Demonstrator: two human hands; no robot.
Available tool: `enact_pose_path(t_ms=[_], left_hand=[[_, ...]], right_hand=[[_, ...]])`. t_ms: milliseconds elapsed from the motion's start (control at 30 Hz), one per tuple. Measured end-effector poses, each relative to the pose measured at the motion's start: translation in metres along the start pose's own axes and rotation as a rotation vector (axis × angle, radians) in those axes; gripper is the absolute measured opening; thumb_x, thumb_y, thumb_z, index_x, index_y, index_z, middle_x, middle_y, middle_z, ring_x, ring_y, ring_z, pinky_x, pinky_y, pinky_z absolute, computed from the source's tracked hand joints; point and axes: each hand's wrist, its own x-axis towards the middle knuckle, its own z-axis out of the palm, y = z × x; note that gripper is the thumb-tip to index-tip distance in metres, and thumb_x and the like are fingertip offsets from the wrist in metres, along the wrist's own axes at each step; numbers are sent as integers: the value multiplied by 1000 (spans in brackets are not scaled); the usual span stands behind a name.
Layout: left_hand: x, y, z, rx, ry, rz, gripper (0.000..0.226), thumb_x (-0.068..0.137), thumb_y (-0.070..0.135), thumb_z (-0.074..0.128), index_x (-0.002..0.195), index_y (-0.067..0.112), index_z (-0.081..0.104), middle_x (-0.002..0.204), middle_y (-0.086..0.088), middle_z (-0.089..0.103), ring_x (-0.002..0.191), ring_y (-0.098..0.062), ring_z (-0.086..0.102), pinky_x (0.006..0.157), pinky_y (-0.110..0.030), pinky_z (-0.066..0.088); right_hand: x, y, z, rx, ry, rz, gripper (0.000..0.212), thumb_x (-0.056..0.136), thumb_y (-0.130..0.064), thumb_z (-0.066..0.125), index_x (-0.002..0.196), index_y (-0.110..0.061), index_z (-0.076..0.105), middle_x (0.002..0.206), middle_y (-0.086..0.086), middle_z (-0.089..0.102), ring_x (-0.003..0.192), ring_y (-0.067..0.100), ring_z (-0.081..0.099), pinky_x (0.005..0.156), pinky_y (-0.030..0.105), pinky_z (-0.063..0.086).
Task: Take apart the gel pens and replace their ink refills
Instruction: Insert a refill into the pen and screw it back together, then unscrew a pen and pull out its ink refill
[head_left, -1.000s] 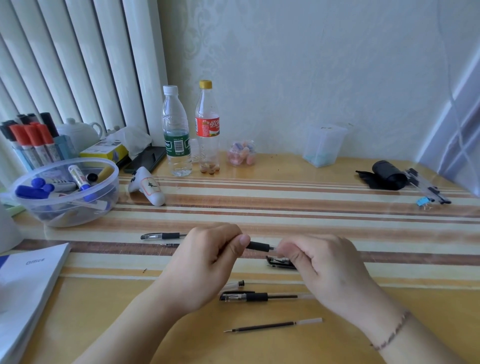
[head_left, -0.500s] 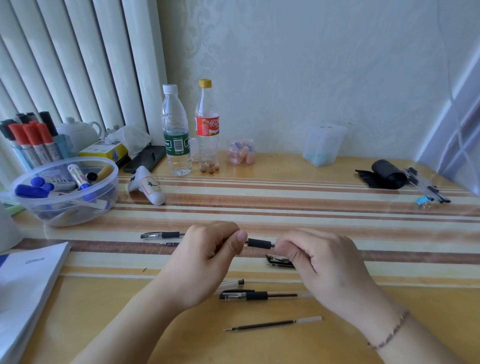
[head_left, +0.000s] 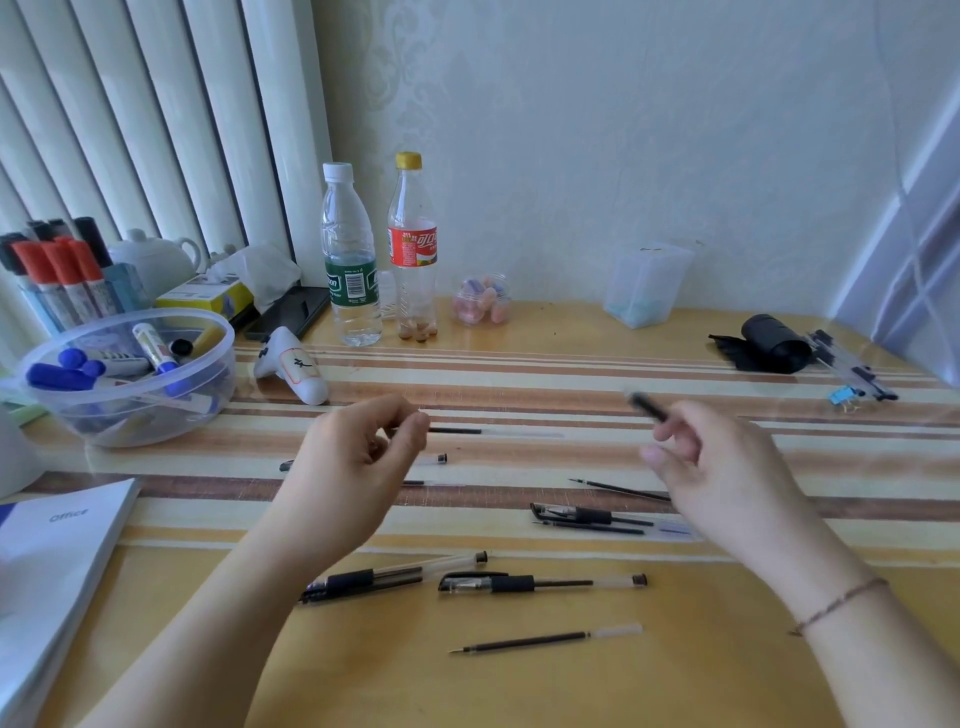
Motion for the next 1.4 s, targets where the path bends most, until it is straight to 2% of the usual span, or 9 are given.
enact_pose_path(t_ms=[67, 167, 300, 433, 567, 700, 833, 1133, 1400], left_hand=[[-3, 2, 5, 9, -28, 20, 28, 96, 22, 51, 69, 15, 56, 40, 9, 36, 36, -7, 29, 40, -12, 23], [-8, 7, 16, 20, -79, 75, 25, 96, 22, 53, 72, 17, 57, 44, 12, 42, 39, -7, 33, 42, -11, 23], [-11, 11, 23, 40, -108, 130, 23, 96, 22, 54, 74, 18, 58, 51, 20, 49, 41, -6, 37, 43, -9, 25], [-12, 10, 25, 31, -110, 152, 23, 96, 21, 54, 74, 18, 58, 55, 21, 50, 43, -6, 38, 45, -9, 25], [-12, 5, 27, 73, -118, 147, 22, 94, 34, 53, 76, 24, 60, 59, 16, 51, 45, -8, 40, 45, -12, 26], [-9, -3, 24, 233, -26, 109, 24, 95, 34, 51, 75, 23, 58, 57, 10, 50, 54, -8, 46, 46, -20, 32], [-10, -5, 25, 341, -44, 138, 19, 94, 33, 54, 77, 26, 59, 64, 13, 55, 56, -7, 49, 48, -24, 38], [-10, -9, 25, 377, -69, 154, 21, 92, 41, 48, 78, 29, 58, 69, 13, 59, 64, -8, 54, 53, -28, 46], [-11, -7, 26, 389, -84, 155, 16, 93, 36, 55, 80, 29, 60, 71, 14, 59, 64, -9, 54, 53, -28, 46]], right_hand=[[-1, -4, -4, 162, 78, -65, 8, 86, -36, 65, 82, -30, 60, 69, -9, 59, 65, 4, 59, 51, 16, 41], [-9, -26, -6, 426, -58, -221, 18, 80, -45, 63, 85, -31, 73, 85, -13, 70, 73, 6, 64, 61, 16, 50], [-14, -26, 8, 343, -157, -255, 5, 80, -32, 71, 83, -34, 76, 85, -21, 71, 68, 29, 67, 66, 46, 56], [-13, -28, 5, 335, -199, -257, 12, 75, -42, 71, 82, -33, 76, 83, -25, 69, 79, 2, 66, 69, 19, 51], [-14, -26, 2, 129, -222, -275, 13, 83, -28, 63, 82, -35, 73, 80, -20, 69, 57, -4, 54, 50, 13, 40], [3, 3, -3, -124, -55, -150, 11, 85, -38, 62, 84, -35, 72, 82, -23, 66, 65, 0, 59, 53, 27, 53], [14, 29, 3, -315, -110, 40, 18, 84, -51, 60, 79, -36, 67, 88, -23, 61, 66, 3, 57, 52, 33, 53], [14, 26, 4, -220, -205, 78, 10, 82, -50, 64, 78, -42, 67, 80, -24, 62, 65, 1, 57, 51, 26, 47], [12, 18, 3, -194, -304, 33, 8, 77, -47, 72, 71, -41, 70, 108, -38, 52, 88, -7, 51, 66, 22, 46]])
